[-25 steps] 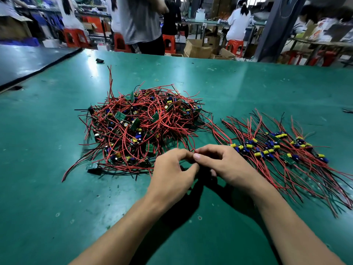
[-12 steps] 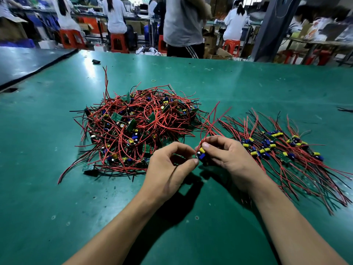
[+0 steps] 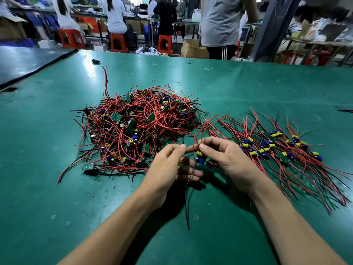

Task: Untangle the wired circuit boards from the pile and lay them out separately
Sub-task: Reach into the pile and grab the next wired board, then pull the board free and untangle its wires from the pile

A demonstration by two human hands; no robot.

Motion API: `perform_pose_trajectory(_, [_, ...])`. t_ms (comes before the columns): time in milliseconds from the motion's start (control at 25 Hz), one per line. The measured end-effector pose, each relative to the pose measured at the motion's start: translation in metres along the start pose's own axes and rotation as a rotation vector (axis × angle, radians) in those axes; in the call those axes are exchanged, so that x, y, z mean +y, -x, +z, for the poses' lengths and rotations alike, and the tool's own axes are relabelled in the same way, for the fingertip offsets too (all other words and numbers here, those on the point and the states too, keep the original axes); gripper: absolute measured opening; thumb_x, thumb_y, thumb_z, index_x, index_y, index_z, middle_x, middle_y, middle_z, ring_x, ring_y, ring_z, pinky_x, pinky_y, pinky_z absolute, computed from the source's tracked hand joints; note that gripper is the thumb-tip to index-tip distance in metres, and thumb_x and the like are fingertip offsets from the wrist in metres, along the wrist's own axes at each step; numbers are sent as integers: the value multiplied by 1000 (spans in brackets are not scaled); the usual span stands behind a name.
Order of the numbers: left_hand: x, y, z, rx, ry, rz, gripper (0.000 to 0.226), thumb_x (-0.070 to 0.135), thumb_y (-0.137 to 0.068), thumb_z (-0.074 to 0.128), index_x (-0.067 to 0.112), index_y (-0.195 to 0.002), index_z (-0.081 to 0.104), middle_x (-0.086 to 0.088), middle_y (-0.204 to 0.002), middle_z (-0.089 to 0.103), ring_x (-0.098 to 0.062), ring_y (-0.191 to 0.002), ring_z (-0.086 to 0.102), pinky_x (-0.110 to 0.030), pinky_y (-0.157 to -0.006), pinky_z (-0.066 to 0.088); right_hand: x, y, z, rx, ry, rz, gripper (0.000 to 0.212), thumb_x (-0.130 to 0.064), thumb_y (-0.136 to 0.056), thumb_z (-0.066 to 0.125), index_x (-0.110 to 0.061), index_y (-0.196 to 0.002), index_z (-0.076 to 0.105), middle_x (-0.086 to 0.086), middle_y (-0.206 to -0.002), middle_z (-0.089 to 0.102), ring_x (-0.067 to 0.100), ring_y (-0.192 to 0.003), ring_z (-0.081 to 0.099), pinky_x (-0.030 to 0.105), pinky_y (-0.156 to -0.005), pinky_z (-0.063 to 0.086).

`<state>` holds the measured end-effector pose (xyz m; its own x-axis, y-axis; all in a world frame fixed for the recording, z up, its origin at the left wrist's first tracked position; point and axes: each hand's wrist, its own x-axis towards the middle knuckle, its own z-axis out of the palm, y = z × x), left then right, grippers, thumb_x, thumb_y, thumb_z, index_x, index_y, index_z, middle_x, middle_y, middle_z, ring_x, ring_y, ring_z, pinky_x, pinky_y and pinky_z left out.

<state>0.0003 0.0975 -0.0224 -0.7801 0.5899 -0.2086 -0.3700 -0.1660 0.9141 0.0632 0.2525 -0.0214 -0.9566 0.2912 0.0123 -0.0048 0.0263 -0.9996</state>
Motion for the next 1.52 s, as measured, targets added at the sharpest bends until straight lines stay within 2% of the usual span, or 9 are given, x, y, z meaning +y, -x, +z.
perform_pose_trajectory(120, [-1, -1, -1, -40, -7, -94, 34, 24, -98, 58, -7, -112, 54, -15, -72, 67, -31, -60, 70, -35, -57, 60, 1, 2, 1, -76, -12, -4, 14, -28, -86, 67, -19, -93, 75, 2, -97, 76, 9, -87, 67, 17, -77, 52])
perform_pose_trajectory(240, [0, 0, -3, -124, 77, -147, 23, 19, -90, 65, 1, -102, 56, -18, -79, 70, -28, -62, 71, -30, -56, 60, 3, 1, 3, -74, -33, -21, 20, -25, -87, 67, -11, -99, 73, 8, -103, 77, 15, -92, 69, 22, -82, 55])
perform_pose_trajectory(520, [-2, -1, -5, -196, 196, -185, 42, -15, -67, 70, -1, -105, 57, -18, -79, 69, -29, -69, 73, -32, -62, 61, 3, -1, 5, 7, -69, 18, 9, -33, -82, 71, -28, -87, 76, 2, -92, 74, 13, -78, 67, 24, -66, 56])
perform_pose_trajectory(760, [-5, -2, -7, -176, 99, -86, 50, -16, -60, 73, -9, -108, 59, -18, -83, 70, -30, -75, 73, -32, -70, 62, 1, -5, 9, 56, -300, 200, 15, -18, -98, 61, -15, -87, 71, 4, -82, 73, 17, -66, 69, 30, -48, 55])
perform_pose_trajectory(1000, [-10, -5, -8, -140, -12, -57, 28, -20, -80, 61, -3, -100, 69, -19, -88, 73, -26, -76, 72, -30, -69, 61, 4, -1, 10, -20, -86, 63, 22, -35, -70, 81, -22, -86, 76, 0, -84, 72, 14, -73, 67, 24, -64, 54])
perform_pose_trajectory(1160, [-8, -5, -8, -182, -43, -58, 12, 0, -88, 66, 8, -94, 71, -11, -84, 72, -24, -71, 68, -33, -69, 60, 6, -2, 10, 27, 6, 4, 6, -26, -82, 79, -25, -80, 74, -2, -79, 70, 9, -71, 62, 19, -64, 52])
perform_pose_trajectory(1240, [-9, -5, -7, -151, -60, -38, 10, 6, -90, 66, 4, -100, 68, -13, -85, 71, -26, -70, 69, -33, -66, 60, 7, -4, 11, 83, 31, -17, 12, -20, -88, 76, -22, -78, 72, -4, -75, 68, 8, -69, 61, 19, -62, 51])
perform_pose_trajectory(1400, [-11, -4, -6, -120, -72, 11, 18, 0, -90, 65, -5, -106, 58, -16, -85, 71, -28, -69, 72, -30, -60, 58, 4, -2, 13, 184, 3, 54, 11, -19, -91, 72, -14, -81, 74, 3, -72, 70, 11, -60, 63, 24, -53, 53])
perform_pose_trajectory(1520, [-9, -3, -5, -112, -109, 5, 13, -1, -89, 65, -2, -101, 59, -19, -90, 71, -27, -73, 71, -37, -66, 61, 1, -2, 11, 135, -45, 151, 14, -19, -95, 68, -10, -88, 75, 6, -75, 70, 12, -60, 62, 24, -54, 55])
